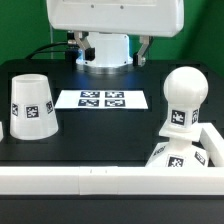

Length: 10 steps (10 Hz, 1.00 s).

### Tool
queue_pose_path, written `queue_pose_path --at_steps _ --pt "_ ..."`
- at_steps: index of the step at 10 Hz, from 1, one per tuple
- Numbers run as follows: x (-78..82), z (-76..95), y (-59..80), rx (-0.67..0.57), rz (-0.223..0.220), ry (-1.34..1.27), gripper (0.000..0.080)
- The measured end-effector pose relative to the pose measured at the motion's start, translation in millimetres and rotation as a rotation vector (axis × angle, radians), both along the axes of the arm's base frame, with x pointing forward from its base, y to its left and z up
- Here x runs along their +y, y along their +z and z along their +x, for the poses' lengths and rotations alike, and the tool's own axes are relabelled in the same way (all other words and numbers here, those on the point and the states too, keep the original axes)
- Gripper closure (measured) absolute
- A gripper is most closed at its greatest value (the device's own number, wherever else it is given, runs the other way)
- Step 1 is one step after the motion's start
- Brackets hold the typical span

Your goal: Assemble lamp

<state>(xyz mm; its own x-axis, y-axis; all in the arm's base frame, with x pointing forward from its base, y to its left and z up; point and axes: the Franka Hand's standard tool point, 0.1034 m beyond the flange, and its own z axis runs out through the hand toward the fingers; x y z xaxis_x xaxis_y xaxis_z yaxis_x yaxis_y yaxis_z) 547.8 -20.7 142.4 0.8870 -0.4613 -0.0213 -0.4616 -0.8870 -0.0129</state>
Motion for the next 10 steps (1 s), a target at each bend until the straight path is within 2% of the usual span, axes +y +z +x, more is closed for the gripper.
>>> queue_pose_path --at_steps 2,5,7,9,10 --pt "-30.9 -20.2 -3.1 0.012 -0.002 0.100 0.0100" --pt "-79.7 -29.3 -16.7 0.011 -0.022 0.178 0.0100" --pt "-72.3 -27.4 -15.8 0.009 -0.021 0.185 0.0100" --pt "-74.1 -28.2 -17.4 0.011 -0.022 0.187 0.0100" --pt "-81.3 -34.2 -23.9 0.003 -0.011 0.202 0.0100"
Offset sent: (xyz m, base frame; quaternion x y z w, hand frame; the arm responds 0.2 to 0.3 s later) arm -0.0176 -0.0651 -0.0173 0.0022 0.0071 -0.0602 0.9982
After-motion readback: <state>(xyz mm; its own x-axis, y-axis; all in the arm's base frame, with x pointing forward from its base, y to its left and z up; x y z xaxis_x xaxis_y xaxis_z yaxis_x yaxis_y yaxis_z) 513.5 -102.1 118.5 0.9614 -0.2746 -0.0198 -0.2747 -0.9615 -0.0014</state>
